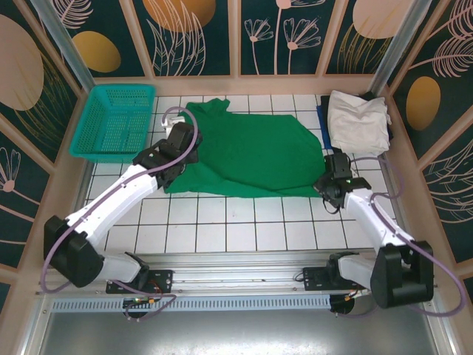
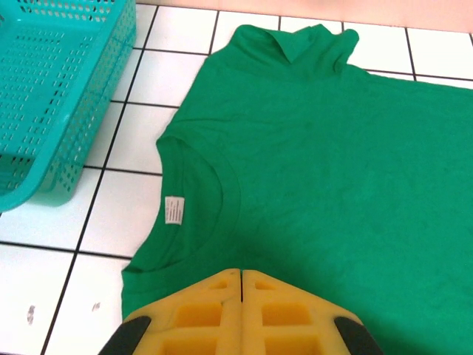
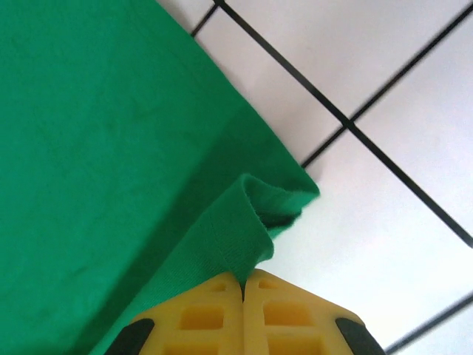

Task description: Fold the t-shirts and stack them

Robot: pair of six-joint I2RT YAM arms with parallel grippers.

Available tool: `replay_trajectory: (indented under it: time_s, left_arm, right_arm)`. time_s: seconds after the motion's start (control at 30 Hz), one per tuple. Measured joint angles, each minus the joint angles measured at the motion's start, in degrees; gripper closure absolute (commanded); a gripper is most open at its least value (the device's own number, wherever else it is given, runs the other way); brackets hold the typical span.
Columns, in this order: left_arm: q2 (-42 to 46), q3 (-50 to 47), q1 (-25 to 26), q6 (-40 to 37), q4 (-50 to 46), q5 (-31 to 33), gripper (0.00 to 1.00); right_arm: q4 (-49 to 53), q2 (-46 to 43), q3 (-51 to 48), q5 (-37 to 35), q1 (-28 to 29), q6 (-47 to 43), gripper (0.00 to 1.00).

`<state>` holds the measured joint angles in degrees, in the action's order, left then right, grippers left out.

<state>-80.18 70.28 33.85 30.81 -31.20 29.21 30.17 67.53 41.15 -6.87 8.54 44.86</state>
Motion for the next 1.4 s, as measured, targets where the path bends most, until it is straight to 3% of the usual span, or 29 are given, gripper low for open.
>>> replay_trajectory:
  time_s: [0.33, 1.07, 1.4]
  left_arm:
    - [-10.01, 4.74, -3.10, -1.95, 2.19, 2.12, 1.00]
    - [-24.06, 14.99, -7.69, -3.39, 3.87, 3.34, 1.00]
    - [-26.21, 15.58, -10.08, -3.39, 3.52, 3.48, 1.00]
  right_arm:
    - [-2.43, 15.21, 9.01, 2.23, -2.69, -6.05, 1.00]
    - [-4.31, 33.94, 22.73, 5.35, -4.70, -12.24, 1.00]
    - [-2.89, 35.19, 26.64, 4.98, -4.85, -13.77, 0.84]
